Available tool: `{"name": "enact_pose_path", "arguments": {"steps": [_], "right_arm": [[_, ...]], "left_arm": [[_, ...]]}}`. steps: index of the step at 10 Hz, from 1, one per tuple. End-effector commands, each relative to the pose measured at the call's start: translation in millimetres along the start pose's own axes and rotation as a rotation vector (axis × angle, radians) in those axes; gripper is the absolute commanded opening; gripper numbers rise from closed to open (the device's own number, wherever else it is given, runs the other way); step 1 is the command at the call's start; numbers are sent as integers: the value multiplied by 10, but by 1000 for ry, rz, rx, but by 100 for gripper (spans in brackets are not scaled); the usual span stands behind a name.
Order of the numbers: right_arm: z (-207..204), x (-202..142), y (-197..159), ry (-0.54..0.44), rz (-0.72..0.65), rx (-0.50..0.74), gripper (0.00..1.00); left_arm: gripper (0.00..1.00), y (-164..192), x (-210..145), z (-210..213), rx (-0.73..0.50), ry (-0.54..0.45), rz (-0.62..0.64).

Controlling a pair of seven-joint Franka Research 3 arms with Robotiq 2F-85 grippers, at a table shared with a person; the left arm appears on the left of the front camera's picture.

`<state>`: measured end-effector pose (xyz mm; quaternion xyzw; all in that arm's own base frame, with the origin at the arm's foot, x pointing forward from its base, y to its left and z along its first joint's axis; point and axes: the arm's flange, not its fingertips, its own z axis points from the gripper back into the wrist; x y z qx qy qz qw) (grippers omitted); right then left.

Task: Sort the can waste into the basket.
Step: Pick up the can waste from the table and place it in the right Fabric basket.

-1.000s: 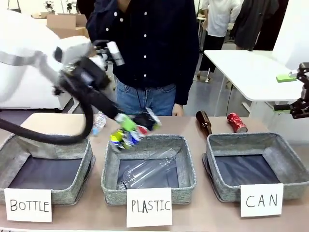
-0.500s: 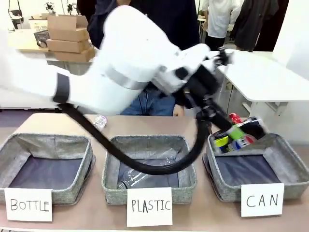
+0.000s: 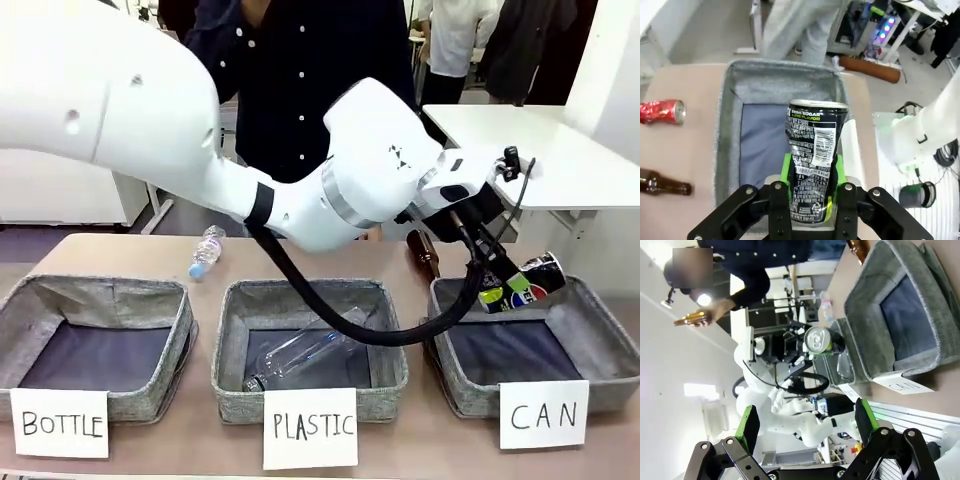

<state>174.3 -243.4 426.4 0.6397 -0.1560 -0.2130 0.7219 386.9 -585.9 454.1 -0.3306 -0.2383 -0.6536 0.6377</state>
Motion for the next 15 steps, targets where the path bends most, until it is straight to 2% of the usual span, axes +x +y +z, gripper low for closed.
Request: {"name": "enact_pose_path", "arguments": {"steps": [1,2,3,4,5,7,8,9,10,11,13,14,15], "right_arm": [[-39,-2,127,-12,1,-15,100],[-39,-2,127,-12,1,-15,100],[-39,-2,127,-12,1,-15,100],[-39,-2,127,-12,1,-15,100],[-39,-2,127,-12,1,-15,100],[-39,-2,127,-12,1,-15,100],[-39,-2,127,-12,1,-15,100],[-42,-1,72,9,18,-18,100],[-206,15,155,53,37,-27,100],[-463,118,236,106,56,-24,100],[-1098,319,458,243,119,-18,100],[-1568,353,618,357,168,-37,100],[-1978,326,718,451,206,-69,100]], "left_arm": [[36,-69,157,105,-21,31,34],[94,-76,154,97,-37,55,43],[94,-85,89,45,-30,62,37],[100,-75,27,5,-27,76,43],[97,-81,-20,8,-35,74,46],[100,-106,-106,43,-32,67,48],[100,-110,-167,110,-40,73,102],[100,-143,-273,271,-61,117,217],[100,-222,-491,577,-131,164,321],[100,-262,-754,950,-113,158,430],[100,-353,-1297,1696,-156,103,632],[100,-374,-1418,2140,-187,22,726],[100,-430,-1688,2625,-207,-79,789]]}}
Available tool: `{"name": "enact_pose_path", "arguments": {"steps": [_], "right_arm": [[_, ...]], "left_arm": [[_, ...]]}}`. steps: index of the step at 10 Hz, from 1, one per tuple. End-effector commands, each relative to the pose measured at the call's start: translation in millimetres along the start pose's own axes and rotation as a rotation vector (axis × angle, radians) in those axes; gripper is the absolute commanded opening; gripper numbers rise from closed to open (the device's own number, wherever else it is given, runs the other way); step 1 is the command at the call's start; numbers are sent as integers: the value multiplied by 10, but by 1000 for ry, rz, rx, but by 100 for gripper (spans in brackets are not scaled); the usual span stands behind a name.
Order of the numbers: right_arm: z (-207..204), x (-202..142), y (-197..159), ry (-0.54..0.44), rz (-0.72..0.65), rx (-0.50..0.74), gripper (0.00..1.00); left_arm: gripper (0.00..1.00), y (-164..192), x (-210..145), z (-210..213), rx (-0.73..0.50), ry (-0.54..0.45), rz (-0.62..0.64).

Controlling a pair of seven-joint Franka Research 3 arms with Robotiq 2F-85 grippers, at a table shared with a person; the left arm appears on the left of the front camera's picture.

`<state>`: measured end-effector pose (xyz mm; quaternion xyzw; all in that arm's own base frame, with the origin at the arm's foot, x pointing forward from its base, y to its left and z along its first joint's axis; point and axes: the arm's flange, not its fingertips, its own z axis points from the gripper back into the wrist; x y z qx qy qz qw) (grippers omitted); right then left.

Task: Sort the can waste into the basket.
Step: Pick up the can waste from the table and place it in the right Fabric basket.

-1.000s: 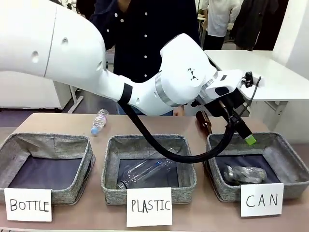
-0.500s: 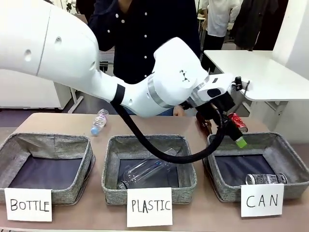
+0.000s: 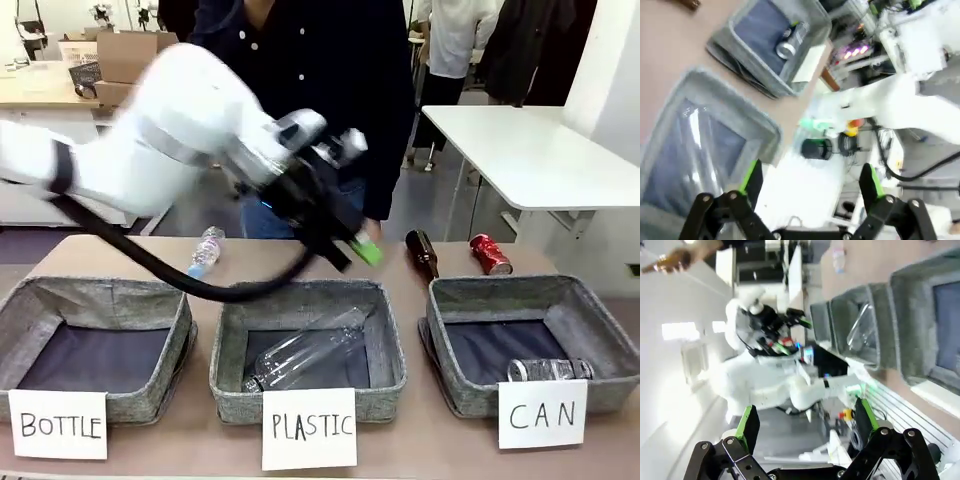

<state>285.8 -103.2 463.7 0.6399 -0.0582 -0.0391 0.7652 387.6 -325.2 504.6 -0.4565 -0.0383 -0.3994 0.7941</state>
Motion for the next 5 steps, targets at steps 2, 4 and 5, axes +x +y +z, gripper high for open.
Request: {"name": "enact_pose_path", "arguments": {"steps": [2,4,5], "right_arm": [[-832,349,199,183,80,-35,100],[-1304,289,330,223,52,-40,100],[-1427,276,430,142,-2,-5,100]], "left_arm": [[100,167,-936,1314,-143,-268,114],[100,487,-1583,2116,-267,-453,253],[100,707,-1863,2330,-359,-471,334]]}}
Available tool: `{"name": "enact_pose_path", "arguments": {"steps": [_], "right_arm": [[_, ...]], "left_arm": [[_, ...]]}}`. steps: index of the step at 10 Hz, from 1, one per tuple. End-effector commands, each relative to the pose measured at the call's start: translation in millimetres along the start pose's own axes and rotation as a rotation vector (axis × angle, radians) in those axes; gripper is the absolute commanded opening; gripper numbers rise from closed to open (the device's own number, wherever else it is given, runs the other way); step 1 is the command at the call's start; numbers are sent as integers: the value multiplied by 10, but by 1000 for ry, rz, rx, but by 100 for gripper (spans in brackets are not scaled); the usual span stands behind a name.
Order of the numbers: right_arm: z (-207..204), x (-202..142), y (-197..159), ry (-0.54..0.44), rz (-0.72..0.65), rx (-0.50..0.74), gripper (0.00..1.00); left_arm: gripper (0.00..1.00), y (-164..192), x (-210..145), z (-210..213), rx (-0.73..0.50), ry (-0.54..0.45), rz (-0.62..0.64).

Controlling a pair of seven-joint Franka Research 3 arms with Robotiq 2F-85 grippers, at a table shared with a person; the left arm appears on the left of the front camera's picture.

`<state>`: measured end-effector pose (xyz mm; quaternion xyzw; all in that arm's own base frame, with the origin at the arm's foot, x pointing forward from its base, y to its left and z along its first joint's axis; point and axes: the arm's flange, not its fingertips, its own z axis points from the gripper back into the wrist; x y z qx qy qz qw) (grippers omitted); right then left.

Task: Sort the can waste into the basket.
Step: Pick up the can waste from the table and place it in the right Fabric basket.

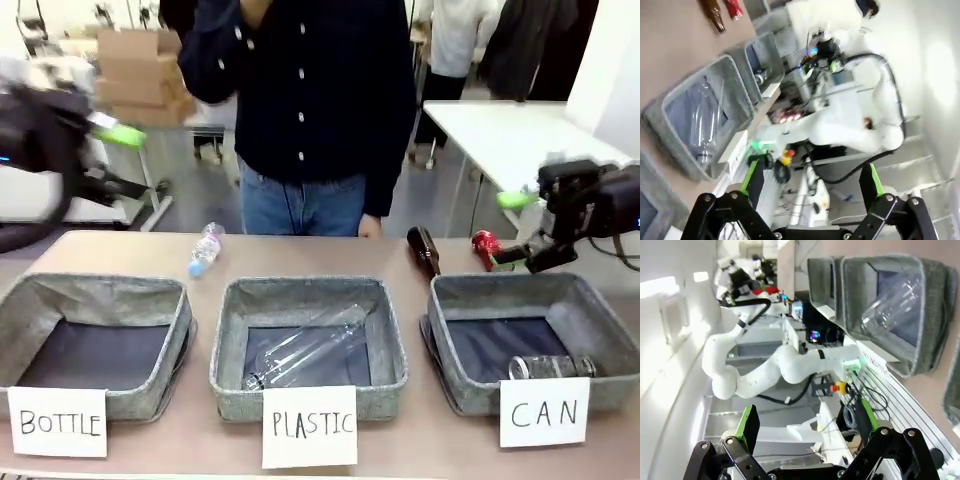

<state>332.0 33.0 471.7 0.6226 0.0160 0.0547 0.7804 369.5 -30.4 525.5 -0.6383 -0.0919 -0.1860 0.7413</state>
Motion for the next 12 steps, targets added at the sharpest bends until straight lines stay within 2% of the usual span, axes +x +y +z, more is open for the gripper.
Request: {"name": "enact_pose_path", "arguments": {"steps": [1,2,11,12], "right_arm": [[95,-49,-50,16,16,-17,100],[95,-49,-50,16,16,-17,100],[71,-33,-39,5,-4,-17,100],[-9,116,30,-316,-141,-712,100]], "left_arm": [[100,393,-87,334,-170,-39,134],[100,0,0,0,0,0,0],[100,0,0,0,0,0,0],[100,0,0,0,0,0,0]]}}
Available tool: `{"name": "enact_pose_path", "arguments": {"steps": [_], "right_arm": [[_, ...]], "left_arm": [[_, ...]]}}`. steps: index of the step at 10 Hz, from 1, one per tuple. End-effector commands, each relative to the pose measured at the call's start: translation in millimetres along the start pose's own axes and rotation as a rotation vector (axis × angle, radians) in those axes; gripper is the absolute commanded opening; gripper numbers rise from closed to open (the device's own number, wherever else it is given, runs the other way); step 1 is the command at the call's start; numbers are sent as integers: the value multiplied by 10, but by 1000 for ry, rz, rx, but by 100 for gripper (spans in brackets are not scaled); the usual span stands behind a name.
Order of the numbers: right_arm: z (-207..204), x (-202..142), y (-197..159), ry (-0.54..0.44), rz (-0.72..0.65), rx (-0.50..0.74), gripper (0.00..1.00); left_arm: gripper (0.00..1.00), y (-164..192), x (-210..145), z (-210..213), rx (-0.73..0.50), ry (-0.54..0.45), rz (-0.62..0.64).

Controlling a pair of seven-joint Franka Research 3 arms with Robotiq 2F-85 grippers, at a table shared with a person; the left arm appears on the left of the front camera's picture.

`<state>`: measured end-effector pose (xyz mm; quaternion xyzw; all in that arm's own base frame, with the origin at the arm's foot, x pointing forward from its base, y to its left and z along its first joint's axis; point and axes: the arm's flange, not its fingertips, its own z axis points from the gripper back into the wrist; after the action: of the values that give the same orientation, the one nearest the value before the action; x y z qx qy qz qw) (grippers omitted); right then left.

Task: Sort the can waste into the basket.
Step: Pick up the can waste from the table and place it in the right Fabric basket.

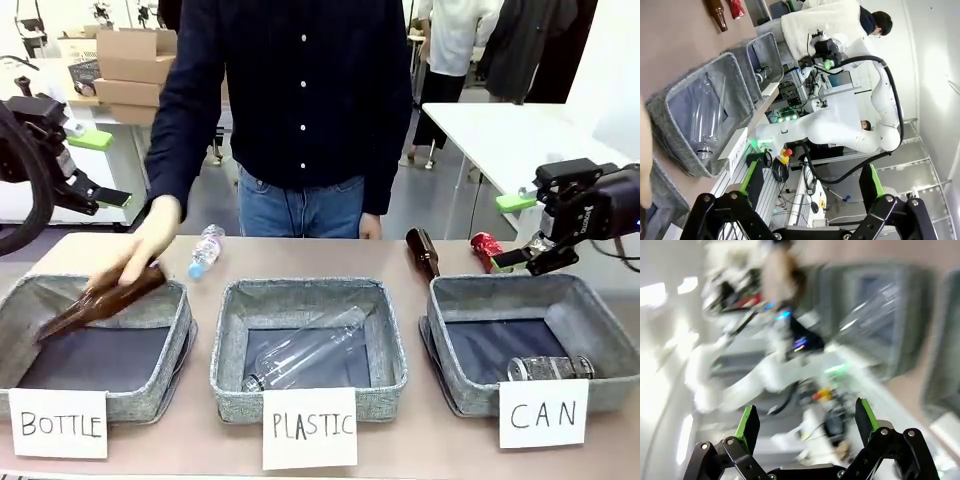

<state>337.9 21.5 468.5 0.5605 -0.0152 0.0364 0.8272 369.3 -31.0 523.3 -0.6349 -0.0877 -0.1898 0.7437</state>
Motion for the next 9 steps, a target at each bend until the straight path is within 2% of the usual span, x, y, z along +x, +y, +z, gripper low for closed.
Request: {"name": "enact_pose_path", "arguments": {"steps": [1,2,3,4,5,7,8,9], "right_arm": [[-250,365,130,-155,-88,-702,100],[-292,627,153,-89,-72,-879,100],[-271,839,193,-65,-119,-1046,100],[-232,901,243,-63,-137,-1111,100],[-166,853,286,-122,-132,-1112,100],[15,371,360,-263,-60,-915,100],[-131,877,247,-178,-10,-937,100],[-131,877,247,-178,-10,-937,100]], "left_arm": [[100,-18,8,9,-6,-13,0],[100,-18,8,9,-6,-13,0],[100,-18,8,9,-6,-13,0],[100,-18,8,9,-6,-13,0],[100,-18,8,9,-6,-13,0],[100,-18,8,9,-6,-13,0],[100,-18,8,9,-6,-13,0],[100,-18,8,9,-6,-13,0]]}}
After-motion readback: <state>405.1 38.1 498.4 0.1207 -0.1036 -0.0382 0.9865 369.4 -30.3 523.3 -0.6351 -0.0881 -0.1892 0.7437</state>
